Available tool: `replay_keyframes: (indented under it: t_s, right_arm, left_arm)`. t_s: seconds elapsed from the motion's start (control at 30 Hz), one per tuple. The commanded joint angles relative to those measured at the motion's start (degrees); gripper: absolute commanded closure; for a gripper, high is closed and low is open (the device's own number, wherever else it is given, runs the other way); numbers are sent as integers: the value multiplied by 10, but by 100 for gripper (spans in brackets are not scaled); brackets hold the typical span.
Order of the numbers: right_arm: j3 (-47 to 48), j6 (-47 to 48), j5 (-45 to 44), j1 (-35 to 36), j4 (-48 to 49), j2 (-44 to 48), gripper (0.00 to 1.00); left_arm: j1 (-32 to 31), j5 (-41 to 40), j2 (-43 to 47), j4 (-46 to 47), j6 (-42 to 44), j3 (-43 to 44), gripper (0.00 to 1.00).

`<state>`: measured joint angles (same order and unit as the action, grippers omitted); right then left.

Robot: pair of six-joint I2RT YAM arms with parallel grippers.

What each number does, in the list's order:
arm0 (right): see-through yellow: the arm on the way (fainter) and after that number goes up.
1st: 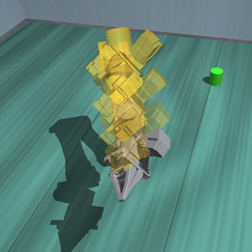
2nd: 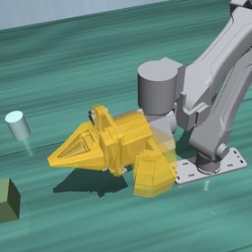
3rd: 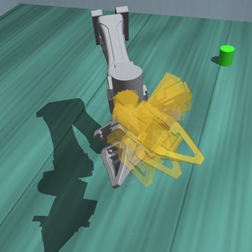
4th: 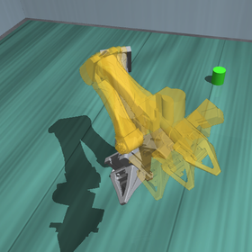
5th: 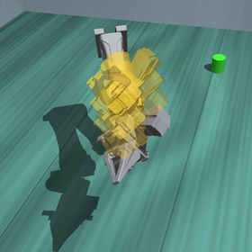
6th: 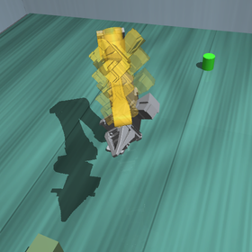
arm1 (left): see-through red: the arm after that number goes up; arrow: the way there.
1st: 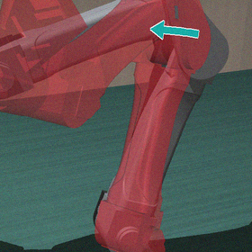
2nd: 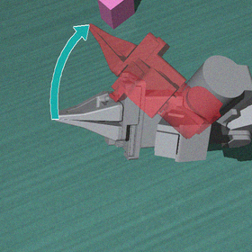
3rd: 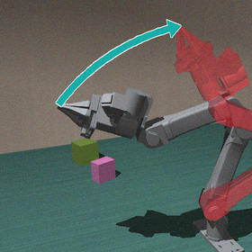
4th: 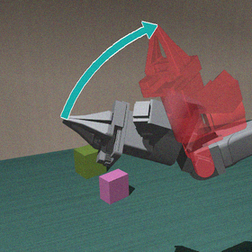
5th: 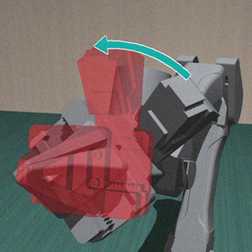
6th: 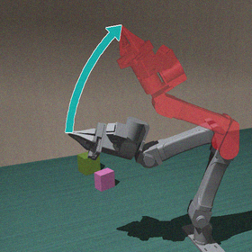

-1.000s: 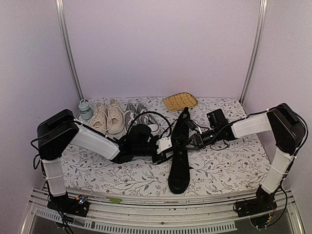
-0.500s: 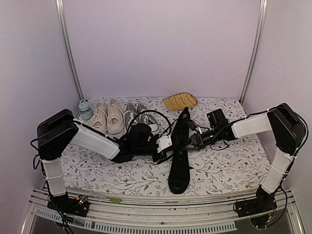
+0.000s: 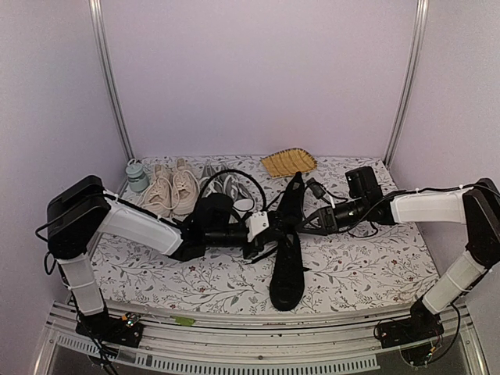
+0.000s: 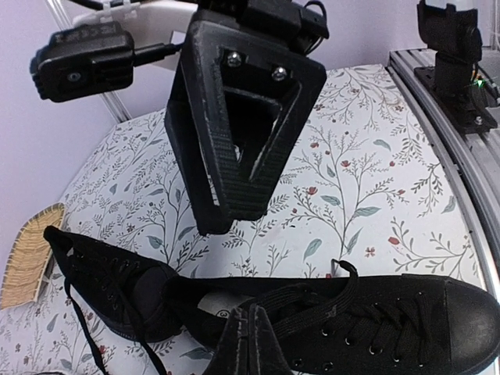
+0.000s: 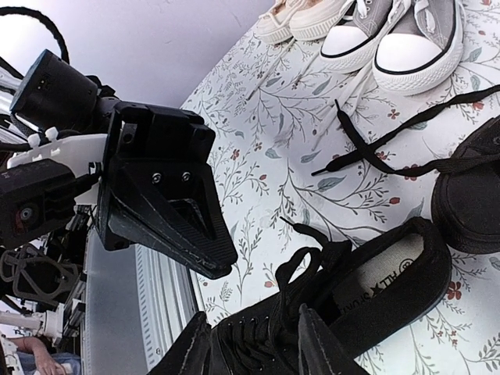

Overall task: Tie the shoes
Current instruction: Adjust the half-tied shoelace on the shoe, then pick up the half-tied shoelace from the center of the board.

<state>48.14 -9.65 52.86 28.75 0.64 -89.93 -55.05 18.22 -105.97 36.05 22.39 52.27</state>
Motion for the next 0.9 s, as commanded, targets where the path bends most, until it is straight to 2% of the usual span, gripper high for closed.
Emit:
replay_keyframes:
  t_s: [0.0, 0.07, 0.1, 0.2, 0.3, 0.53, 0.7, 0.87]
  right_arm:
    - [-7, 11, -34, 1, -4, 25, 62]
    - [-6, 12, -66, 10, -34, 27, 62]
    - [-8, 14, -86, 21, -51, 29, 62]
    - [-21, 26, -120, 61, -89, 33, 61]
    - [-47, 27, -140, 68, -94, 40, 57]
    - [-45, 65, -157, 74, -121, 9, 50]
    - [-44, 75, -163, 91, -117, -18, 50]
    - [-27, 72, -183, 105, -104, -42, 51]
  left_arm:
    - [8, -2, 10, 7, -27, 2, 100]
    - [21, -2, 25, -3, -35, -10, 100]
    - [29, -7, 32, -4, -40, -20, 96]
    - [53, 6, 39, -26, -38, -34, 80]
    - [65, 18, 18, -118, -8, -8, 65]
    - [63, 26, -20, -174, 67, -2, 44]
    - [51, 6, -58, -195, 80, 34, 42]
    - [43, -3, -83, -188, 84, 41, 47]
